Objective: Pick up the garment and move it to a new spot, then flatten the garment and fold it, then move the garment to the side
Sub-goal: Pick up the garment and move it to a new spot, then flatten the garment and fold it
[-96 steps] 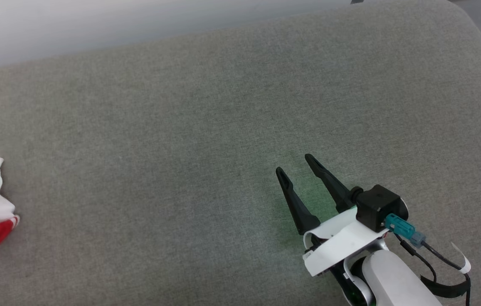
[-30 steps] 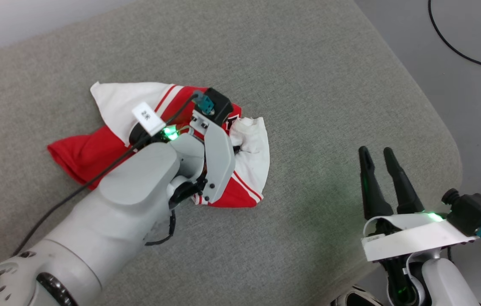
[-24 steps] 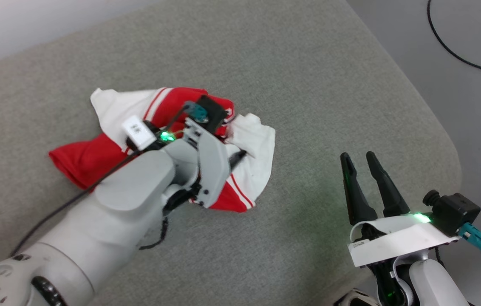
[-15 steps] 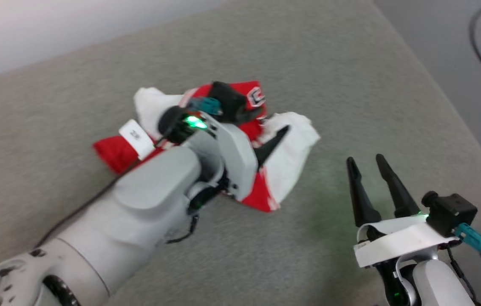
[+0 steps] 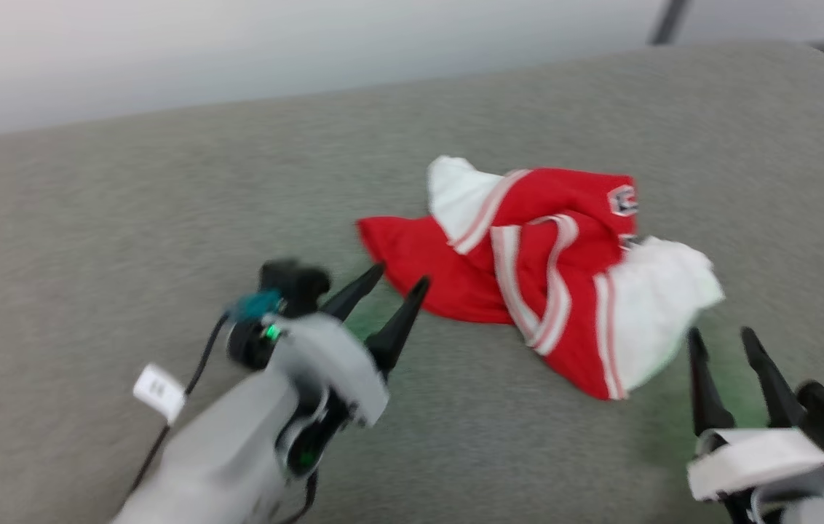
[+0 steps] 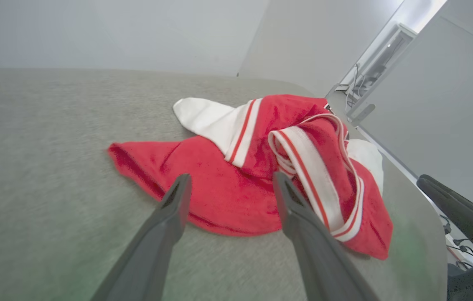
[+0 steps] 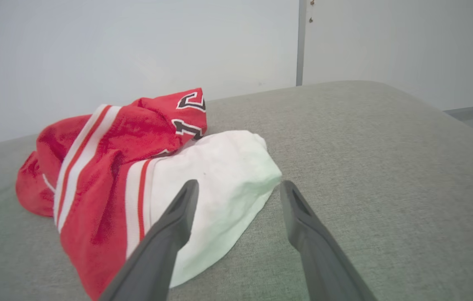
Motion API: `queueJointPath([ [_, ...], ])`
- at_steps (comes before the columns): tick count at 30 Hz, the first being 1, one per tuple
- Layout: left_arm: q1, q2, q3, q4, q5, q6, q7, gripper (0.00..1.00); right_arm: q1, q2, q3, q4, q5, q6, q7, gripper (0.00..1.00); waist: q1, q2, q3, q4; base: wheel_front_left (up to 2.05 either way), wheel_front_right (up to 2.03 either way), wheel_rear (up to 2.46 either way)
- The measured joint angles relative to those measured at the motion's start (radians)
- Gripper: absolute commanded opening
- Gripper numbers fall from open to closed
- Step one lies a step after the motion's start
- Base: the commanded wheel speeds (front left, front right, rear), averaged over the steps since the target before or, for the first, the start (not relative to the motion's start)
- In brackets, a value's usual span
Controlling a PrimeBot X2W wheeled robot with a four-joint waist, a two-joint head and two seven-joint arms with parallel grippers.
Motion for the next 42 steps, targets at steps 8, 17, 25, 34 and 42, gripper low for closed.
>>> queueJointPath([
  [8, 0.287, 0.027, 0.291, -0.084, 0.199, 0.037, 0.0, 1.0, 0.08, -0.025, -0.061, -0.004, 0.015, 0.0, 0.0, 1.0, 0.0, 0.0, -0.058, 0.152, 0.0, 0.0, 0.0],
  [17, 0.539, 0.048, 0.576, -0.261, 0.43, 0.053, 0.0, 1.0, 0.121, -0.058, -0.075, -0.013, 0.033, 0.0, 0.0, 1.0, 0.0, 0.0, -0.168, 0.211, 0.0, 0.0, 0.0],
  [25, 0.679, 0.017, 0.721, -0.402, 0.561, 0.053, 0.0, 1.0, 0.121, -0.075, -0.054, -0.041, 0.078, 0.0, 0.0, 1.0, 0.0, 0.0, -0.237, 0.204, 0.0, 0.0, 0.0],
  [34, 0.777, -0.012, 0.803, -0.472, 0.675, 0.064, 0.0, 1.0, 0.137, -0.089, -0.034, -0.058, 0.099, 0.0, 0.0, 1.0, 0.0, 0.0, -0.256, 0.167, 0.0, 0.0, 0.0],
  [42, 0.815, -0.05, 0.842, -0.467, 0.745, 0.047, 0.0, 1.0, 0.146, -0.081, -0.035, -0.06, 0.092, 0.0, 0.0, 1.0, 0.0, 0.0, -0.244, 0.15, 0.0, 0.0, 0.0],
])
